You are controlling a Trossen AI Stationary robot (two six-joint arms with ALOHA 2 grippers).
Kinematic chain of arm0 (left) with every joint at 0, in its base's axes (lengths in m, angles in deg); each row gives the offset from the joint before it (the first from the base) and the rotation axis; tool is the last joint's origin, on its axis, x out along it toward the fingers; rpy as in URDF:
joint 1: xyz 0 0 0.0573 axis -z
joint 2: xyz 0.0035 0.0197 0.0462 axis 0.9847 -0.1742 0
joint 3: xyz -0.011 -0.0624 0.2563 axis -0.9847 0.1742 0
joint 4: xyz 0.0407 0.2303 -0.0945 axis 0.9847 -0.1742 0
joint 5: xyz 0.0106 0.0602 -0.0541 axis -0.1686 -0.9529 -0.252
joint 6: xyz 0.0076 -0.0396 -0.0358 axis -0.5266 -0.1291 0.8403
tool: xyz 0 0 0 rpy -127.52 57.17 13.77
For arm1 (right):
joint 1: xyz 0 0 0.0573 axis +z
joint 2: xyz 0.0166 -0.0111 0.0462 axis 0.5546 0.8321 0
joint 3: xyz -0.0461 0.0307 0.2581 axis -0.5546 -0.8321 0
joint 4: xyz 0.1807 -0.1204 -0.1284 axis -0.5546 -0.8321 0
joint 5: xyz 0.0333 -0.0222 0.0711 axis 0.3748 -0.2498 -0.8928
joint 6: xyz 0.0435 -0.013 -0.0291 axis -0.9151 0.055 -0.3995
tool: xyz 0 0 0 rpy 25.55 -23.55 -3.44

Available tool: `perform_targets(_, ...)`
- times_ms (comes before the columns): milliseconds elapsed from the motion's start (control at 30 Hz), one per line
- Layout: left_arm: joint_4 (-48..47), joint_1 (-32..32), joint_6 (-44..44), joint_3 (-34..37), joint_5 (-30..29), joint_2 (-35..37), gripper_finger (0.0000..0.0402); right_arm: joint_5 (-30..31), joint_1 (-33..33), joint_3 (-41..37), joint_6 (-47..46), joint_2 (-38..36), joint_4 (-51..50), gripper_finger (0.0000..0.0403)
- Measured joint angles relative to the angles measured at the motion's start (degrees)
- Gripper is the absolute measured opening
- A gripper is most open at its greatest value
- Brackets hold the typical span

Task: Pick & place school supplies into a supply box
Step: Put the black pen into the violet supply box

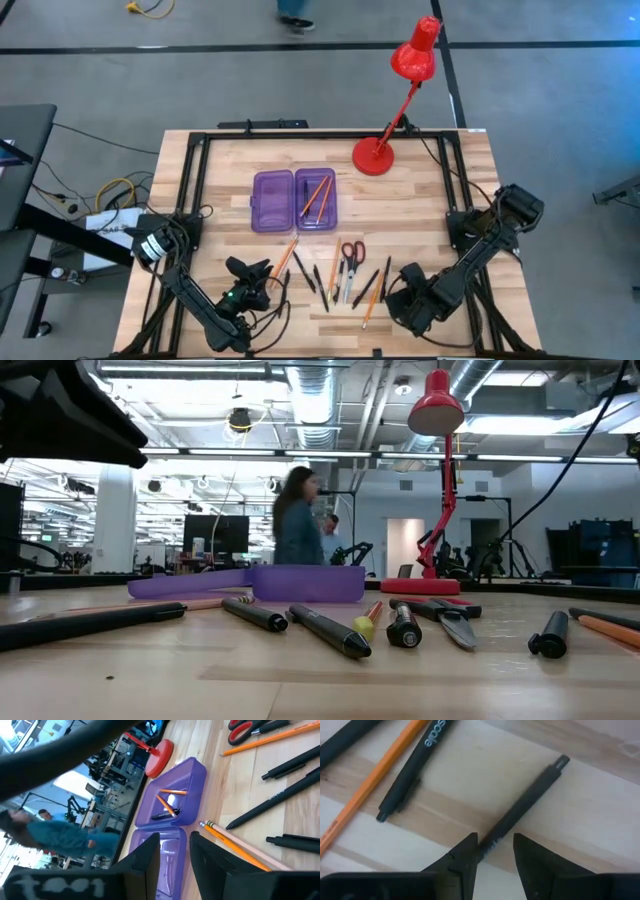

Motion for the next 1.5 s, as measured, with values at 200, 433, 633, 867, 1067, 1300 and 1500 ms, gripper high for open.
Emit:
perform_targets(200, -0.02, -0.02, -0.02, 0.00, -0.02, 0.00, 0.0095, 0.02, -1.83, 0.00, 3.01, 0.00, -0.57, 0.0118)
perform_targets(433, 0.00, 0.08, 0.06, 0.00, 0.07, 0.00, 0.0095, -5.66, -3.37, 0.35, 5.81, 2.88, -0.95, 0.0118)
perform_targets(633, 0.00, 0.11, 0.09, 0.00, 0.03, 0.00, 0.0095, -6.03, -3.35, 0.45, 8.85, 4.38, -0.35, 0.0116)
perform_targets(867, 0.00, 0.11, 0.29, 0.00, 0.04, 0.00, 0.0095, -6.06, -3.32, 0.42, 16.95, 4.44, 0.55, 0.0036)
perform_targets(1067, 0.33, 0.11, 1.58, -0.02, 0.38, 0.00, 0.0095, -3.50, -3.19, 0.37, 23.79, 4.53, 0.70, 0.0019)
perform_targets(1300, 0.57, 0.11, 1.63, -0.02, 0.39, 0.00, 0.0095, 0.36, -2.75, 1.13, 26.79, 4.95, -1.88, 0.0007)
perform_targets(1500, 0.59, 0.11, 2.08, -0.02, 0.39, 0.00, 0.0095, 5.24, -2.60, 1.38, 28.56, 5.28, -3.94, 0.0003)
